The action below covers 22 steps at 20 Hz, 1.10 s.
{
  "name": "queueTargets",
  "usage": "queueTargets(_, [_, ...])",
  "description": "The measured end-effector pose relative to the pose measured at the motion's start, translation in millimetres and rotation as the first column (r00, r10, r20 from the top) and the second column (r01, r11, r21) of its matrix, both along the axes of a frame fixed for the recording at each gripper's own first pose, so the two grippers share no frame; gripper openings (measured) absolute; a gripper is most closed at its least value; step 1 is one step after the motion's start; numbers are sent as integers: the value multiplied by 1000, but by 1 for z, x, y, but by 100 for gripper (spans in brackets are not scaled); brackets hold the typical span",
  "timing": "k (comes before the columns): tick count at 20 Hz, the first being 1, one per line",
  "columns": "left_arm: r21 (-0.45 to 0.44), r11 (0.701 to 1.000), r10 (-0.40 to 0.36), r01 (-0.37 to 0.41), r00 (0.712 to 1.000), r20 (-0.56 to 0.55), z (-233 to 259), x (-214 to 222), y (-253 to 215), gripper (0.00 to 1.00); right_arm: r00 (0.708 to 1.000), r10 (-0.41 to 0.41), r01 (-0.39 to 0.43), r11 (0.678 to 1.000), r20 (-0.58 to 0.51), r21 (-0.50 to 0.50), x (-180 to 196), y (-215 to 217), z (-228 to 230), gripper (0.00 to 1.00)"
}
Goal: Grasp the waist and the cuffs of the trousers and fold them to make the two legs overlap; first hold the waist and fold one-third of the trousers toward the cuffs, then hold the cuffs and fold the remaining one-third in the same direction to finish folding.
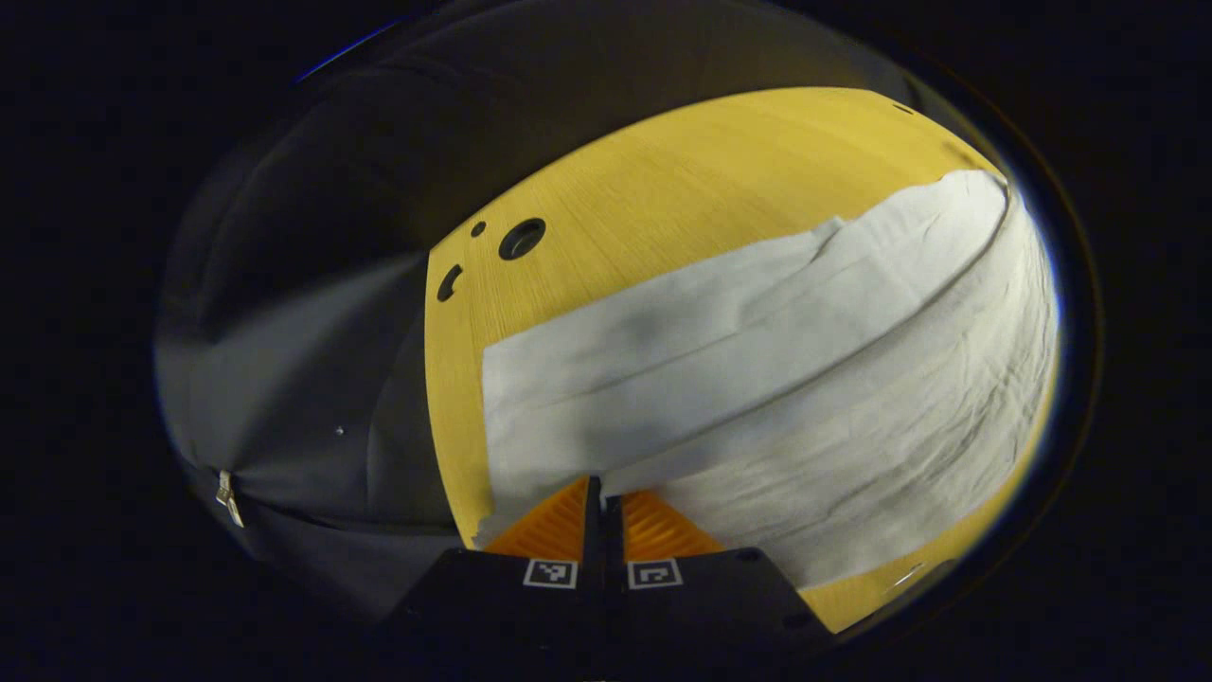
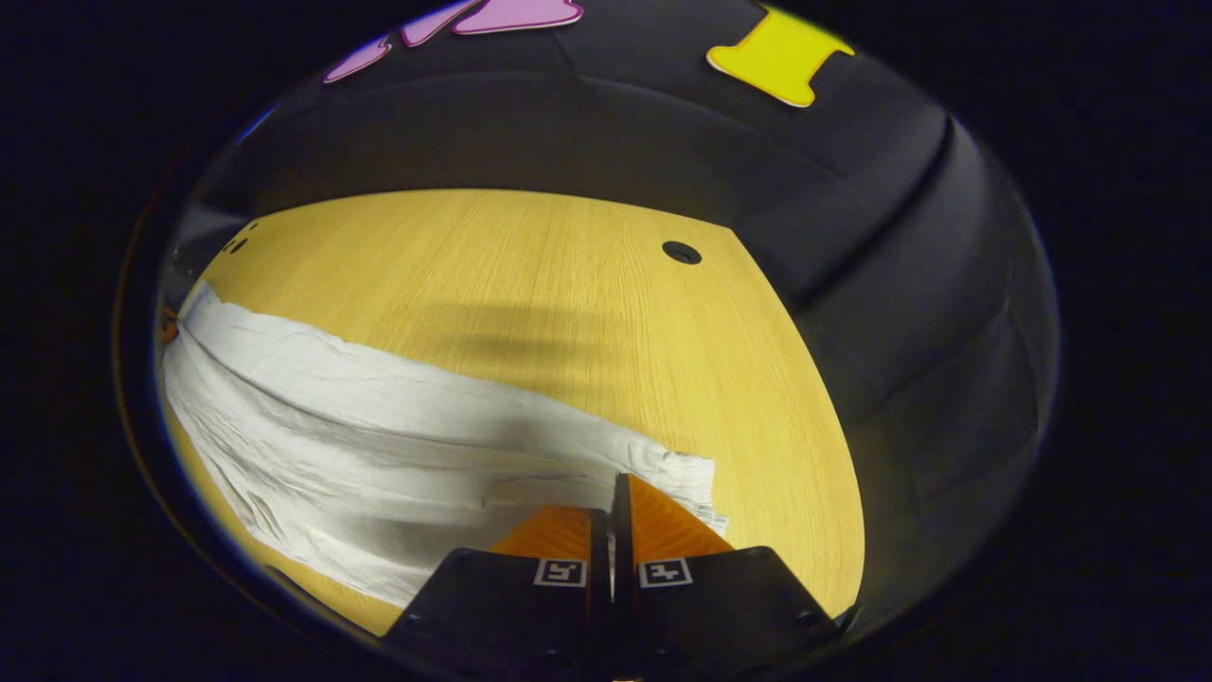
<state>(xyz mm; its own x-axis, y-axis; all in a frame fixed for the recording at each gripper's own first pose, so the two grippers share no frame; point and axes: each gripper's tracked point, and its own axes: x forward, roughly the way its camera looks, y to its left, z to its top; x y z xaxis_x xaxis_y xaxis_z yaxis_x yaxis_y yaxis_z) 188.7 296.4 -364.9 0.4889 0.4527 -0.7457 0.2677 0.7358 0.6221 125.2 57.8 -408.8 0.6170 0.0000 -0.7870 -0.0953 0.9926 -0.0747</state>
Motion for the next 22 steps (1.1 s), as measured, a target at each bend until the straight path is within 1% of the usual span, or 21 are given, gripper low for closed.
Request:
queueTargets(2, [4,1000,-15,15,1000,-7,3,0,-3,5,998,33,-34,999,-46,-23,-5,0,-13,5])
queueTargets(4, [-13,1000,-2,1,1000,-14,2,-5,-1,5,998,53,-55,998,-45,-42,-2,0,-16,6])
queueTargets(9, [-99,990,104,-104,995,3,-1,-30,-5,6,997,62,-63,998,-52,-19,-6,0,-17,6])
queueTargets(12, [-114,986,119,-120,993,-14,-10,-52,-1,5,995,67,-68,997,-69,-19,-7,-3,-20,6])
queueTargets(14, [-137,980,141,-144,989,-32,-15,-62,1,5,995,64,-65,998,-80,-13,-8,-3,-20,6])
queueTargets(15, [-152,975,157,-161,987,-41,-16,-67,0,5,995,49,-49,999,-83,-1,-7,-3,-20,6])
queueTargets(16, [-166,971,167,-172,985,-46,-15,-73,-3,5,996,30,-29,999,-90,15,-7,-3,-18,8])
queueTargets(17, [-178,969,166,-171,985,-42,-15,-71,-3,5,996,14,-11,999,-90,35,-7,-4,-17,8])
queueTargets(19, [-192,971,140,-140,990,-13,-10,-67,-6,5,996,-26,34,996,-88,88,-5,-2,-13,10])
queueTargets(21, [-204,973,110,-105,994,14,-3,-66,-10,7,993,-90,102,979,-79,176,-3,1,-6,12])
queueTargets(22, [-200,975,105,-98,994,22,1,-65,-9,13,989,-122,137,965,-81,223,-2,4,-3,17])
